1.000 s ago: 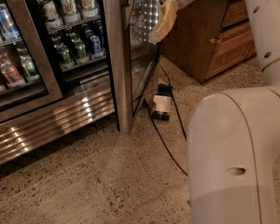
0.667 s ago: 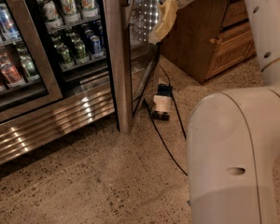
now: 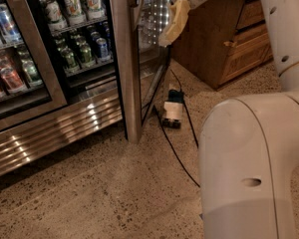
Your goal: Open right fridge door
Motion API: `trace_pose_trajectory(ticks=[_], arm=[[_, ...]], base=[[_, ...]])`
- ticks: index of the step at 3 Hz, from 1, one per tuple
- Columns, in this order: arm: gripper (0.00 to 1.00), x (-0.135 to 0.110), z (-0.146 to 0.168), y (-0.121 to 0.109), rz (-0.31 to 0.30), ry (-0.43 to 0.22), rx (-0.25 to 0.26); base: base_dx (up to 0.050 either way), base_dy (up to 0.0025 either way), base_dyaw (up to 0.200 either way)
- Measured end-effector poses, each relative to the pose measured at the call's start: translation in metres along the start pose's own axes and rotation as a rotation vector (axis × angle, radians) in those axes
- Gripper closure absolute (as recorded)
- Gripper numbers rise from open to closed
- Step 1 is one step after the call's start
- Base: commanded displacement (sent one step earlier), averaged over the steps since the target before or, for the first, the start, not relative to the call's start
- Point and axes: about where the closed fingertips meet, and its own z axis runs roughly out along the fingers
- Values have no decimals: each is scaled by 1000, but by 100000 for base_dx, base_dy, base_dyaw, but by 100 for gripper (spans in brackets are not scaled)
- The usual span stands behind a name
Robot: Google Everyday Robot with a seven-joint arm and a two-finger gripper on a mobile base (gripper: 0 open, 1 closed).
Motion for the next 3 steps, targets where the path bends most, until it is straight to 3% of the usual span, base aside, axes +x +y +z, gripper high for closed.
trace_pose_trajectory(ticks=[3], arm=[[0,0,1,-1,0,0,0]], base=[[0,0,0]])
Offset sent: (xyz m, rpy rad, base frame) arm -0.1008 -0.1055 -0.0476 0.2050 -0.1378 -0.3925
